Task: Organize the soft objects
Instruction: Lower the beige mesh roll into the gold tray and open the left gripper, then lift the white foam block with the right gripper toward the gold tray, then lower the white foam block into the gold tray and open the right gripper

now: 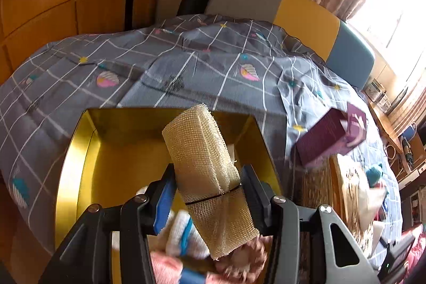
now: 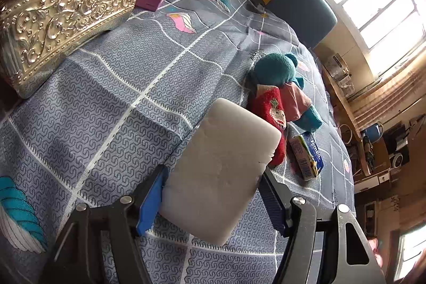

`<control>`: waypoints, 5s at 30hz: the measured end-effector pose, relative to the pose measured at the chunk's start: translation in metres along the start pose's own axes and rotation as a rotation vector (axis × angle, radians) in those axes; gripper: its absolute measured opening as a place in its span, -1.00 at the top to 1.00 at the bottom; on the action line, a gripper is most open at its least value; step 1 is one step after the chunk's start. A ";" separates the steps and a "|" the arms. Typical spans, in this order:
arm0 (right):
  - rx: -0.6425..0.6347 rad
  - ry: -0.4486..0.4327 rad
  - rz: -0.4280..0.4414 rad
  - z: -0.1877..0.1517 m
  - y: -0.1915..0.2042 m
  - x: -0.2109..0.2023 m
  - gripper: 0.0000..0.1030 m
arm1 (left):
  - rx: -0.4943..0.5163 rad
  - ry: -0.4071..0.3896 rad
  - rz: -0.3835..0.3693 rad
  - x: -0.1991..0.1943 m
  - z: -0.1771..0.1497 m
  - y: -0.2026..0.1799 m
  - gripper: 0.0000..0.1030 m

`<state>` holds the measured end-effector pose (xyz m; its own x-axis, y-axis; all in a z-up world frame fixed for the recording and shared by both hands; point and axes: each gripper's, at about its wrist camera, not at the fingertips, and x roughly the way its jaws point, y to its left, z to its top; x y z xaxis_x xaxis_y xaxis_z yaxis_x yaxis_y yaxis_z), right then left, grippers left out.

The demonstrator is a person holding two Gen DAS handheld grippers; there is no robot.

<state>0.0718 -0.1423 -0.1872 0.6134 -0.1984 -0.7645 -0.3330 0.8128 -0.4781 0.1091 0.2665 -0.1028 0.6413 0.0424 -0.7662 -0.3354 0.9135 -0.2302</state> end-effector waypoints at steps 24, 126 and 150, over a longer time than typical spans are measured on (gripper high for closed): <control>0.144 0.063 0.083 -0.003 -0.015 0.016 -0.33 | -0.233 -0.047 -0.001 -0.066 -0.070 0.095 0.05; 0.176 -0.268 0.609 0.245 0.027 -0.102 -0.36 | 0.178 -0.130 0.086 -0.083 -0.108 0.003 -0.64; -0.105 -0.173 0.737 0.284 0.218 -0.089 -0.41 | 0.091 -0.155 0.118 -0.086 -0.101 0.032 -0.63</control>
<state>0.1479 0.2080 -0.1005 0.3072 0.4706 -0.8271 -0.7607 0.6437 0.0838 -0.0267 0.2511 -0.1048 0.7025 0.2065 -0.6811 -0.3550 0.9311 -0.0839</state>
